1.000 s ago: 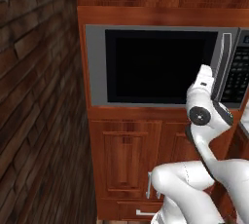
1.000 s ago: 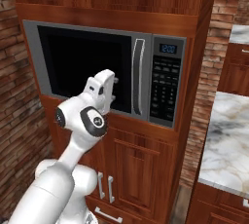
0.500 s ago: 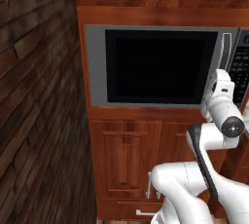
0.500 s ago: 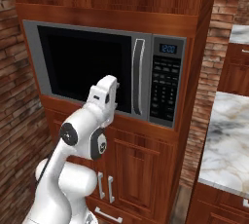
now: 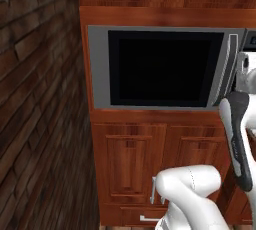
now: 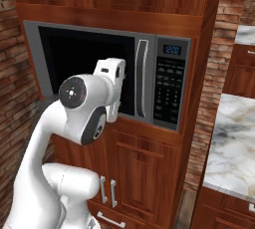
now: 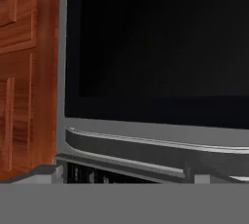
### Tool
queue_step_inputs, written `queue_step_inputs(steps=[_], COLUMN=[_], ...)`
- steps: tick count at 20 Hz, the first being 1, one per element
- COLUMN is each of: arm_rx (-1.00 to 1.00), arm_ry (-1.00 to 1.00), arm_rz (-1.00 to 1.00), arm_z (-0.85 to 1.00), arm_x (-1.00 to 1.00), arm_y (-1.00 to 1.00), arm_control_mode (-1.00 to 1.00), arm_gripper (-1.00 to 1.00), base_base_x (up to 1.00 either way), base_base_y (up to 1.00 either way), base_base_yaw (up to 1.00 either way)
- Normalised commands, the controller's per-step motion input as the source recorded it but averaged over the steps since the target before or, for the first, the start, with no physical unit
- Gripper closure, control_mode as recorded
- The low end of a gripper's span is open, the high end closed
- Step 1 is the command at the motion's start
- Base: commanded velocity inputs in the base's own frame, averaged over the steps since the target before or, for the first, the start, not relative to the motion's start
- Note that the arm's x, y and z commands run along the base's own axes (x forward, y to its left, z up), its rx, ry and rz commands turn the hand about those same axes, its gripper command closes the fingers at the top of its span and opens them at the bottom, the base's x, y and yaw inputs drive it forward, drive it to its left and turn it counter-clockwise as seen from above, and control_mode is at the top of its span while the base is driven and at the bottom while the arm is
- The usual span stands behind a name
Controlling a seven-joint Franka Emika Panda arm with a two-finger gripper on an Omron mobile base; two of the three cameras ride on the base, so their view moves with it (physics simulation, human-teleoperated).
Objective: Place the bowl containing the squash and carrot in the microwave. Close the microwave door and press the start button to microwave the meal.
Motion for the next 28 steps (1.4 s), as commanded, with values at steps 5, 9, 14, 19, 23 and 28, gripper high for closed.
queue_step_inputs(steps=[5, 9, 14, 19, 23, 28], arm_rx=[0.01, -0.03, -0.01, 0.01, 0.09, 0.11], arm_ry=[0.27, 0.14, -0.01, -0.08, -0.15, -0.17], arm_rz=[0.16, 0.15, 0.07, 0.0, 0.0, 0.0], arm_z=[-0.12, -0.47, -0.58, -0.45, -0.37, -0.43], arm_x=[-0.33, 0.0, -0.01, -0.01, 0.0, 0.0], arm_y=[-0.45, -0.1, 0.0, 0.0, -0.28, -0.37], arm_control_mode=[-1.0, -1.0, -1.0, -1.0, -1.0, -1.0], arm_gripper=[-1.0, -1.0, 1.0, 1.0, 1.0, 1.0], base_base_x=[0.0, 0.0, 0.0, 0.0, 0.0, 0.0], base_base_y=[0.0, 0.0, 0.0, 0.0, 0.0, 0.0], base_base_yaw=[0.0, 0.0, 0.0, 0.0, 0.0, 0.0])
